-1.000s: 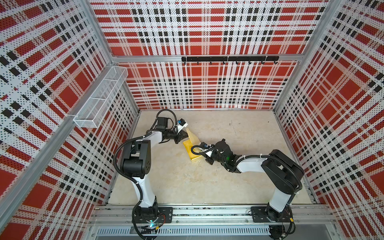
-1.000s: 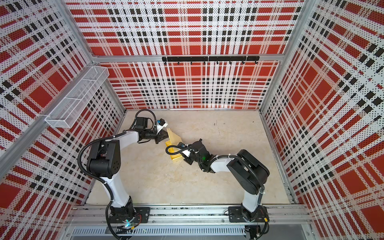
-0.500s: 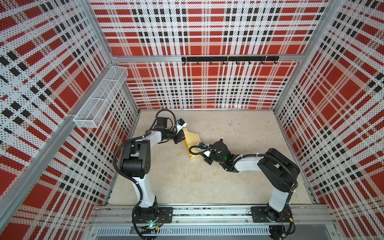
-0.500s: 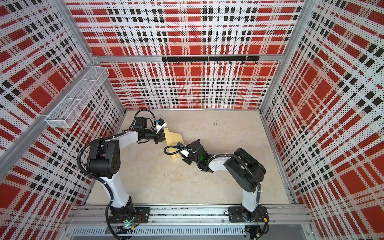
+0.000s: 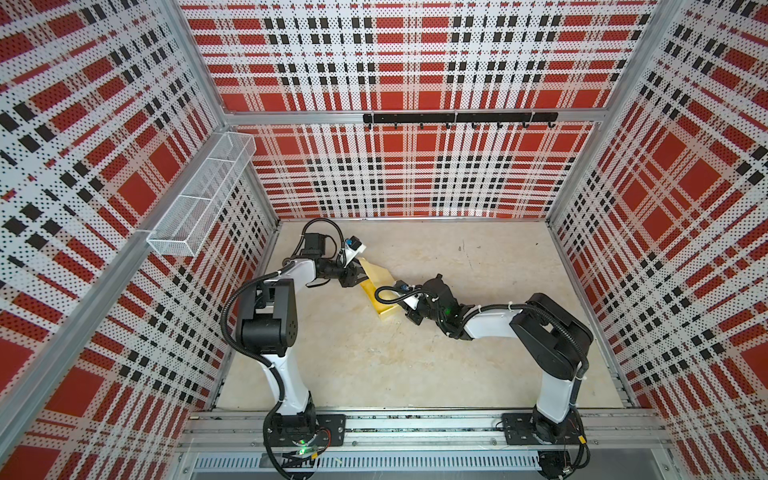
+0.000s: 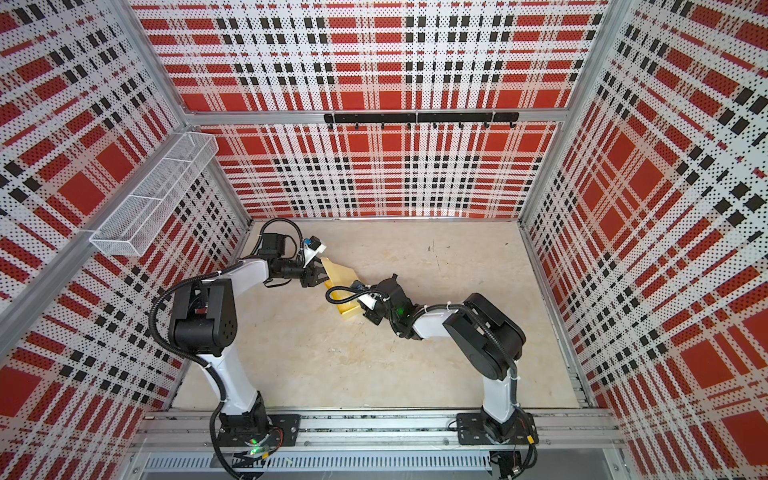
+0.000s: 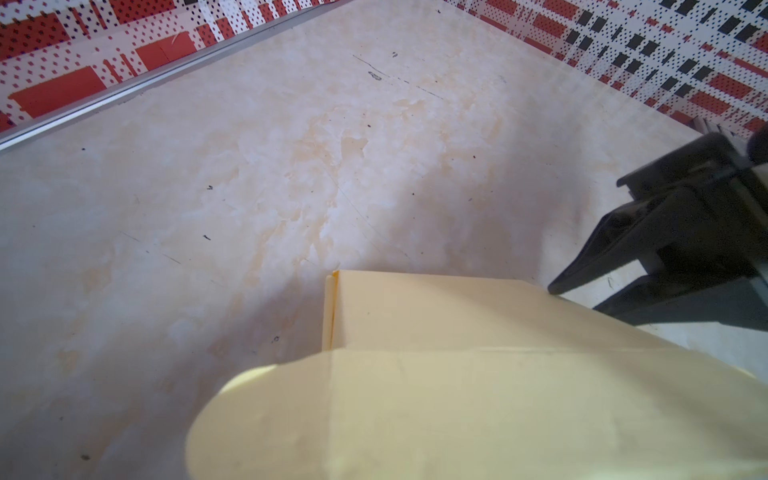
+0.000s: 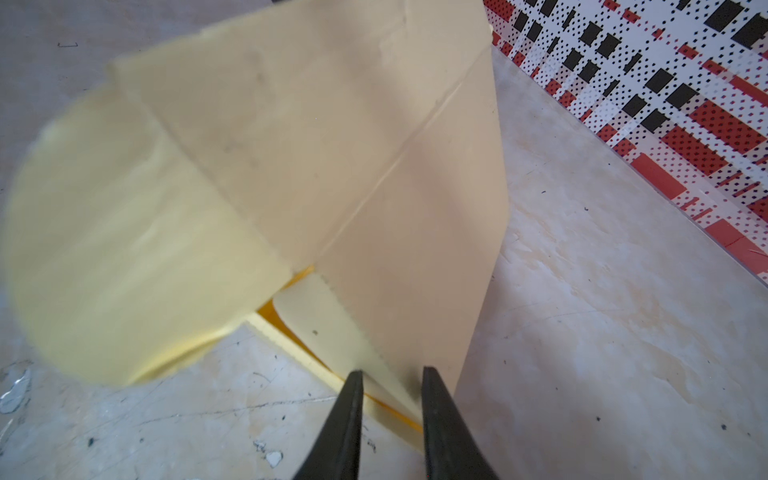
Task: Fold the paper box
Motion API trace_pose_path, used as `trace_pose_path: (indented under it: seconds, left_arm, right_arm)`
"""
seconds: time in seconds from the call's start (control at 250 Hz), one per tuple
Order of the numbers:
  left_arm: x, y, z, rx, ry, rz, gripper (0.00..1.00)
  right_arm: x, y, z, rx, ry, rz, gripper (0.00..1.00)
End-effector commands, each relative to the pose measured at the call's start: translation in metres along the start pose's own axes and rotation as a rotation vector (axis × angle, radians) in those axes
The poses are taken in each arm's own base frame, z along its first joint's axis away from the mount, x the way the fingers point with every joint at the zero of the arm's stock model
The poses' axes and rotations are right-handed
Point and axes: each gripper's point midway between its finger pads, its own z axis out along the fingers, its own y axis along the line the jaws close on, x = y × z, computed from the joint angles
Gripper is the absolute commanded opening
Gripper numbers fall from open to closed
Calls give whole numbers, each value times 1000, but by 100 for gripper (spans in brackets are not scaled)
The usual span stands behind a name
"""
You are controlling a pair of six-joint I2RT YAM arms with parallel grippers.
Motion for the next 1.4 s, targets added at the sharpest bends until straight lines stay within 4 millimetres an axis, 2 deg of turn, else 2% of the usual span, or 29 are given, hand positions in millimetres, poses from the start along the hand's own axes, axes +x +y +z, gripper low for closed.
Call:
trace_pose_path:
  seconds: [0.0, 0.172, 0.448, 0.728, 0.912, 1.16, 1.288, 1.393]
  left_arm:
    - [-6, -4, -9, 4, -2, 27, 51]
    - [-8, -7, -15, 13, -11, 34, 55]
    - [-17, -10, -24, 2, -32, 41, 70]
    - [-19, -11, -31, -3, 9, -25, 73]
    - [-6, -28, -42, 43, 79, -33, 74]
    - [-1, -37, -57, 35, 102, -59, 75]
    - [-7, -50, -70, 29, 111, -58, 75]
    - [-26, -64, -84, 2, 88, -20, 75]
  right_arm:
    - [-4, -1, 8, 0, -15, -23, 27]
    - [-5, -2, 9, -1, -16, -23, 27]
    - [-4, -2, 10, 1, -13, -28, 27]
    - [-3, -2, 13, 6, -14, -27, 27]
    - [-1, -3, 15, 7, -8, -29, 27]
    - [0, -3, 18, 5, -2, -30, 26]
    - [-1, -4, 19, 6, -1, -29, 26]
    - [-1, -3, 19, 6, -1, -31, 26]
